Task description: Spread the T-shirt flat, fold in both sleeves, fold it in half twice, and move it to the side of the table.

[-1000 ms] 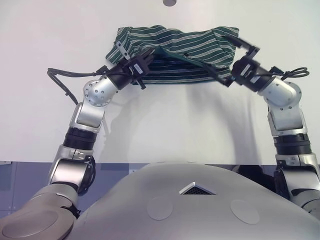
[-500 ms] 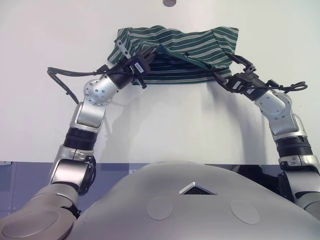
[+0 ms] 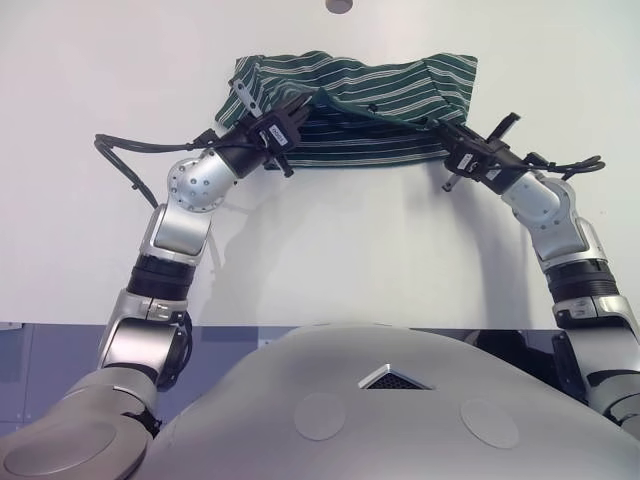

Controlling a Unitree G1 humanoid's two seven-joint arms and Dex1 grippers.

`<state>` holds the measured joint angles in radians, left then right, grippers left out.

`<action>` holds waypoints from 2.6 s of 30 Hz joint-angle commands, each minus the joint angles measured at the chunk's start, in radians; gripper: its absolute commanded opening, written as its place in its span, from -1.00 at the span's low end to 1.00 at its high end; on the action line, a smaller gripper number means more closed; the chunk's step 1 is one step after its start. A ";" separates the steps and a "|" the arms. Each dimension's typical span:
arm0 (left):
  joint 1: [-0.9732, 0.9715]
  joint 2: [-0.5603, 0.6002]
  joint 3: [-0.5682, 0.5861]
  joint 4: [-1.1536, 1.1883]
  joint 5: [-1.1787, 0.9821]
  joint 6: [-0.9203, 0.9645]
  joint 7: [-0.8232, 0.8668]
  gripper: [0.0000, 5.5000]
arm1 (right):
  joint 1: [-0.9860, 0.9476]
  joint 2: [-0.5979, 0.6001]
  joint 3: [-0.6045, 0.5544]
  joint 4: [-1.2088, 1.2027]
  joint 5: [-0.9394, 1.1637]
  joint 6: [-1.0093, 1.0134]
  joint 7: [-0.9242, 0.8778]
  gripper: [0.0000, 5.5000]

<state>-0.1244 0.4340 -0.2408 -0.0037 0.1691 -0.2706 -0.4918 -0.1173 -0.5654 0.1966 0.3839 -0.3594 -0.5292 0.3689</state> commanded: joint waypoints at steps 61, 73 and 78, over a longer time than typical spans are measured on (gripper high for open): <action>0.220 0.430 -0.530 -0.225 -0.139 0.302 -0.863 -1.00 | 0.323 -0.556 0.267 -0.678 0.378 0.410 0.924 -0.99; -0.092 0.656 -0.059 -0.527 -0.513 0.547 -1.015 -1.00 | 0.075 -0.714 -0.116 -0.964 0.778 0.935 0.978 -0.99; -0.471 0.371 -0.140 -0.146 -0.284 0.577 -0.764 -1.00 | -0.218 -0.504 0.018 -0.585 0.511 0.723 0.867 -0.99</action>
<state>-0.4991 0.9024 -0.3310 -0.2795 -0.2253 0.3028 -1.3665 -0.2310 -1.1525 0.1498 -0.3289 0.2642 0.2717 1.2942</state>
